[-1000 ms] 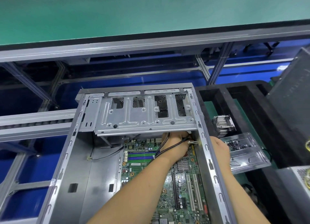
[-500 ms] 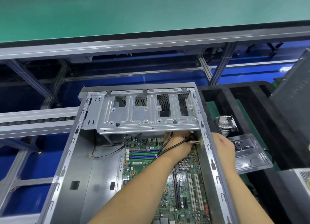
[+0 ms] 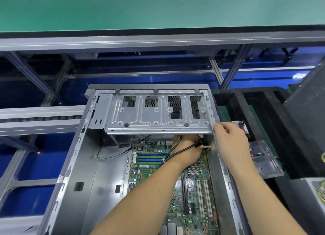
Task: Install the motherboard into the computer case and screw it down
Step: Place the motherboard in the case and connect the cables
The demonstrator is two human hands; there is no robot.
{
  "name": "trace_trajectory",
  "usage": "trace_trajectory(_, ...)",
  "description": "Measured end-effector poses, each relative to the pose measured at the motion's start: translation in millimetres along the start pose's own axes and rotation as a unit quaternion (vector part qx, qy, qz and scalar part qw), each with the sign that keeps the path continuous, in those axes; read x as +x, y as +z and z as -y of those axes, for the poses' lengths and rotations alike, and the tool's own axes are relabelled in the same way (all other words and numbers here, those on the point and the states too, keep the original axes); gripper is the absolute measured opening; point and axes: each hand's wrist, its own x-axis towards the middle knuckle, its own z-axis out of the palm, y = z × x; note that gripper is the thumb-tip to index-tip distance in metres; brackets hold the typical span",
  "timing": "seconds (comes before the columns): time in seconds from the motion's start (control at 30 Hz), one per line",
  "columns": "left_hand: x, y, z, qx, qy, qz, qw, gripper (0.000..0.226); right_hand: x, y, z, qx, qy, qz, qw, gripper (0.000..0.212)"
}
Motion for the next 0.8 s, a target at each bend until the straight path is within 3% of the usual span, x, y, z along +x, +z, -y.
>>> trace_trajectory(0.13,0.9,-4.5,1.0,0.000,0.012,0.020,1.000,0.022,-2.1,1.3,2.3,-0.031,-0.020,-0.007,0.999,0.036)
trace_trajectory(0.2,2.7,-5.4,3.0,-0.009,0.007,0.039,0.999,0.014,-2.3,1.2,3.4,-0.032,-0.015,-0.011,0.999,0.035)
trace_trajectory(0.63,5.3,-0.6,8.5,-0.066,-0.037,0.042,0.996,0.024,-3.0,1.6,6.3,-0.061,-0.012,-0.015,0.998,0.032)
trace_trajectory(0.73,7.2,-1.3,6.6,-0.110,-0.048,0.043,0.992,0.008,-2.3,1.9,6.0,-0.057,-0.013,-0.018,0.998,0.031)
trace_trajectory(0.8,7.9,-2.5,3.9,-0.119,-0.051,0.037,0.991,0.014,-1.4,2.2,5.9,-0.059,-0.013,-0.020,0.998,0.030)
